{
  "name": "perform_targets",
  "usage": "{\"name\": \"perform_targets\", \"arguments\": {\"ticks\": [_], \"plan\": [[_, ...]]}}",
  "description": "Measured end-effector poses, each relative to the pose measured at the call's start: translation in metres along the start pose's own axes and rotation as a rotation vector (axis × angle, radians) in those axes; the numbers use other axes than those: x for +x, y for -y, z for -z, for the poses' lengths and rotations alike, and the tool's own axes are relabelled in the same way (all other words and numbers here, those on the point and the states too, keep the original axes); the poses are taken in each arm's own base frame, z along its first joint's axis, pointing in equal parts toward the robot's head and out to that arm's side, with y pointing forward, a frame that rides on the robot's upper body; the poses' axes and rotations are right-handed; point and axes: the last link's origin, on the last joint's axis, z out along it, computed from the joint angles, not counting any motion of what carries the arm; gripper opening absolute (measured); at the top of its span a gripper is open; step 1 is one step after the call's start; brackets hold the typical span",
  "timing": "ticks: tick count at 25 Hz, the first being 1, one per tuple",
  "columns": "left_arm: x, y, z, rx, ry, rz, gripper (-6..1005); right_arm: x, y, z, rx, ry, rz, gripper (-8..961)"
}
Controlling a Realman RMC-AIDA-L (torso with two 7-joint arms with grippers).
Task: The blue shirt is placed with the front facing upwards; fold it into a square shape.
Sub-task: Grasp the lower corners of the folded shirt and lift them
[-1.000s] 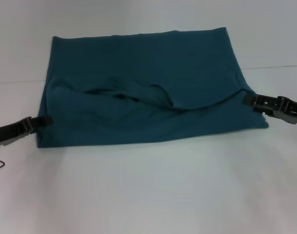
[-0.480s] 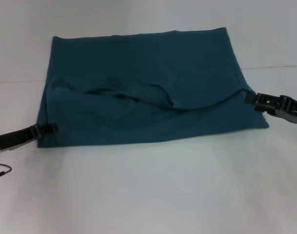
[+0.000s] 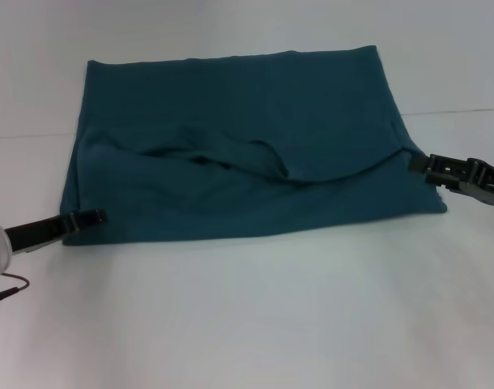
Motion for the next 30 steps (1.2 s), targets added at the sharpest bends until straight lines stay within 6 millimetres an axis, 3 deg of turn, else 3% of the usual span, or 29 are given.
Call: {"name": "perform_targets", "arguments": {"ticks": [12, 23, 30], "plan": [[0.002, -0.007, -0.003, -0.01, 0.012, 0.033, 523, 0.0, 0.001, 0.003, -0.002, 0.015, -0.012, 677], [0.004, -0.005, -0.003, 0.009, 0.024, 0.036, 309, -0.001, 0.002, 0.005, -0.004, 0.017, -0.013, 677], [0.01, -0.006, 0.005, -0.037, 0.052, 0.082, 89, -0.002, 0.001, 0.006, -0.01, 0.003, -0.004, 678]]}}
